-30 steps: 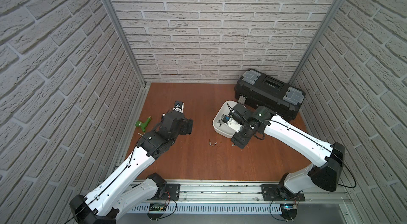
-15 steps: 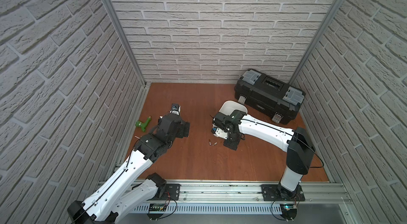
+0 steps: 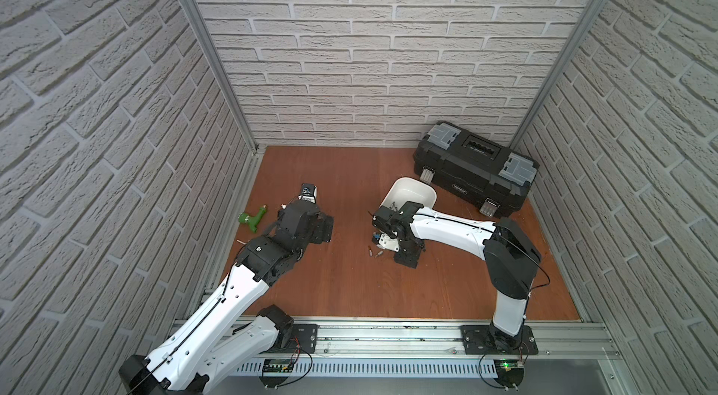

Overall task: Put the bit on the desktop into the storage box
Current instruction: Pick up the screwdriver bit from the center of the board.

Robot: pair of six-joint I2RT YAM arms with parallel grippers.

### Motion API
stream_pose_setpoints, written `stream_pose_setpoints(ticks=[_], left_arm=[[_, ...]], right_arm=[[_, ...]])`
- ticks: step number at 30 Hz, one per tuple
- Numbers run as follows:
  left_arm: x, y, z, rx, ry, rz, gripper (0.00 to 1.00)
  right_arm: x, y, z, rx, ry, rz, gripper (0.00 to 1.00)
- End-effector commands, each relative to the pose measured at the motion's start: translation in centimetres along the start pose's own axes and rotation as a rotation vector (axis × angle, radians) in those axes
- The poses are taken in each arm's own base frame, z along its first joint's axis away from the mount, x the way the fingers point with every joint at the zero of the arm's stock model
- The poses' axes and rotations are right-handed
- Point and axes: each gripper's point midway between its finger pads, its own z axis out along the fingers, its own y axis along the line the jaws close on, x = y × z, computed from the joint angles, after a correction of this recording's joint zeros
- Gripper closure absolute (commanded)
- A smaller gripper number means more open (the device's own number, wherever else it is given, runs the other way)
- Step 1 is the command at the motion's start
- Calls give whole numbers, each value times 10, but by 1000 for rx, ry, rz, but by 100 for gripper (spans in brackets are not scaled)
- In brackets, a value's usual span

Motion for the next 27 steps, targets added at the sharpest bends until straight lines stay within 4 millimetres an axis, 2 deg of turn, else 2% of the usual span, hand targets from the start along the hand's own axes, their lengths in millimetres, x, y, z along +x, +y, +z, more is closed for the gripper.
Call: stream_pose_setpoints(ticks=[1,12,22,27], left_arm=[[-2,4,-1,-19,-1,-12,2],[-5,2,5,-27,16,-5,2],[-6,-2,12,-32,36,8,2],[-6,-3,14,-32,42,12,2]], right_arm=[[-1,-7,7,5,-6,-6,49],[-2,-18,25,-6,3,-1,54],[-2,-14,42,-29,29,-22,56],[-5,-14,42,-29,14,-27,56]])
